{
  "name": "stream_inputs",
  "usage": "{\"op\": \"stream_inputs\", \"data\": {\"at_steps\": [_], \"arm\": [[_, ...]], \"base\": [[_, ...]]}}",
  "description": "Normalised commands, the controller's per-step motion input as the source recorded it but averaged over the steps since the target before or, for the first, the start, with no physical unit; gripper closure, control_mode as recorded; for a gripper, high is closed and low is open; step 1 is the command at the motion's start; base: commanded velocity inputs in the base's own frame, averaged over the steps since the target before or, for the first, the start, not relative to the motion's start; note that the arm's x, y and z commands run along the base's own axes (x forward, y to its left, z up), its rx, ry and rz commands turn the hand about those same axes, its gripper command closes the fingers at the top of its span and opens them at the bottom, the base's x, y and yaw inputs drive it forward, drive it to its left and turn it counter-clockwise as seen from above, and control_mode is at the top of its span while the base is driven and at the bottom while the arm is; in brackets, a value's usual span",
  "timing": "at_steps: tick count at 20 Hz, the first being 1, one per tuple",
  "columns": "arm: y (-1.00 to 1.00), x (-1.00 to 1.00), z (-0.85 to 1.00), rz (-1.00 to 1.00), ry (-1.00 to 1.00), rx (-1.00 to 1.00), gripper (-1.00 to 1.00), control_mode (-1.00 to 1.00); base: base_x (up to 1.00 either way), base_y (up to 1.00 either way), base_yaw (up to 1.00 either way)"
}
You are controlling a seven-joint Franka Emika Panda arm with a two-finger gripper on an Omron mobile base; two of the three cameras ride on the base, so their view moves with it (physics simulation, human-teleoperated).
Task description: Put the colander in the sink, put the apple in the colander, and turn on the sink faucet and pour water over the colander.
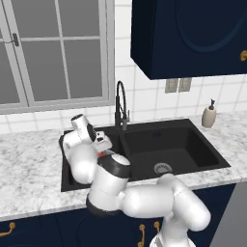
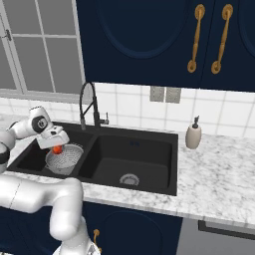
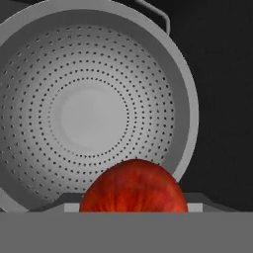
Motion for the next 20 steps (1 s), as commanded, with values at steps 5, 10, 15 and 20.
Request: {"op": "stream_inputs", "data": {"at_steps": [5,10,15,20], "arm": [[-0.01,0.54,-0.38,0.02,0.1,0.01,1.0,-1.0],[0.01,0.24,-0.5,0.05,0.15,0.05,1.0,-1.0],[0.05,0.19,-0.41,0.06,0.07,0.08,1.0,-1.0],[0.12,0.07,-0.46,0.06,0.02,0.08,1.0,-1.0]], "base": [[0.0,0.0,0.0],[0.0,0.0,0.0],[0.0,0.0,0.0],[0.0,0.0,0.0]]}}
